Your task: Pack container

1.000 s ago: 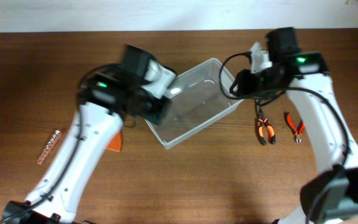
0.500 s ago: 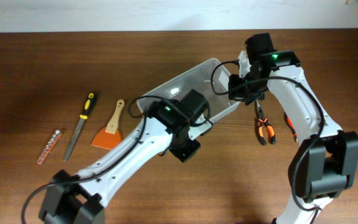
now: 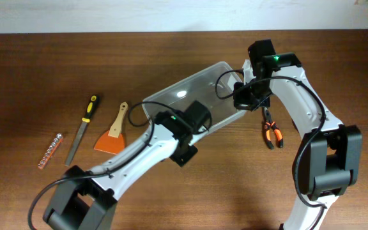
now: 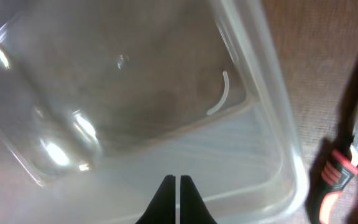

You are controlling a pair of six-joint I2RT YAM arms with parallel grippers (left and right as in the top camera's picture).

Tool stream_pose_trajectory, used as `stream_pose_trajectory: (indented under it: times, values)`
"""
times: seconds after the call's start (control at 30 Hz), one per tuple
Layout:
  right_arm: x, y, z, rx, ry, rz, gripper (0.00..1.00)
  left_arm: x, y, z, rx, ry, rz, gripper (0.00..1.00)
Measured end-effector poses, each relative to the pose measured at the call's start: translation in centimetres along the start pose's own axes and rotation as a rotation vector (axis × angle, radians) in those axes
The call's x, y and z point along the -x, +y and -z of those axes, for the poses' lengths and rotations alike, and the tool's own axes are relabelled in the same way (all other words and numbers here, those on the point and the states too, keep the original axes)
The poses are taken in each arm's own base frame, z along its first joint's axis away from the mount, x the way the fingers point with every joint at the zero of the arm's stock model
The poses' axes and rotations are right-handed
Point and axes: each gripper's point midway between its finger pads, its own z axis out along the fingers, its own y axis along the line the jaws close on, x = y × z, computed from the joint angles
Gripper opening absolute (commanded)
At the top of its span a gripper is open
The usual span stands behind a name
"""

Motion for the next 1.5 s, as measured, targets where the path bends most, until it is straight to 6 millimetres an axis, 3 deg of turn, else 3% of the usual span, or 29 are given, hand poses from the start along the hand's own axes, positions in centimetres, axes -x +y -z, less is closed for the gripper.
stream_pose_trajectory:
  times: [0.2, 0.43, 0.6, 0.77, 0.87, 1.0, 1.13, 1.2, 1.33, 1.47, 1.5]
  values:
    - [-1.3, 0.1, -0.1, -0.009, 0.049, -0.002, 0.04, 0.5, 4.9, -0.3, 0.051, -0.044, 0.135, 0.02]
    - [-2.6, 2.1, -0.5, -0.013, 0.085, 0.049, 0.04, -0.8, 10.3, -0.7, 0.085, -0.049, 0.291, 0.02]
    - [-3.0, 3.3, -0.8, -0.012, 0.092, 0.074, 0.04, -1.7, 11.9, -0.8, 0.097, -0.039, 0.344, 0.02]
    - [-2.2, 3.4, 0.2, -0.031, 0.03, 0.088, 0.04, -3.6, 11.9, 0.1, 0.079, 0.044, 0.356, 0.02]
    - [-1.3, 3.1, 3.0, -0.072, -0.062, 0.101, 0.04, -2.8, 13.2, 2.1, 0.093, 0.008, 0.382, 0.06]
    - [0.6, 2.8, 9.8, -0.116, -0.273, 0.108, 0.04, -1.3, 16.4, 6.9, 0.15, -0.134, 0.446, 0.2]
    - [0.8, 1.9, 16.8, -0.134, -0.464, 0.083, 0.04, -2.0, 19.9, 12.3, 0.235, -0.27, 0.537, 0.2]
    - [0.4, 1.3, 18.9, -0.141, -0.517, 0.068, 0.04, -2.9, 21.0, 13.4, 0.258, -0.292, 0.573, 0.15]
    - [-0.4, 0.3, 21.3, -0.151, -0.572, 0.043, 0.04, -4.3, 22.8, 13.2, 0.275, -0.284, 0.634, 0.14]
    - [-1.2, -0.8, 23.8, -0.155, -0.634, 0.012, 0.04, -4.4, 23.4, 11.0, 0.256, -0.243, 0.622, 0.17]
    - [-1.5, -1.1, 24.6, -0.155, -0.655, 0.004, 0.11, -4.3, 23.5, 10.1, 0.247, -0.226, 0.611, 0.19]
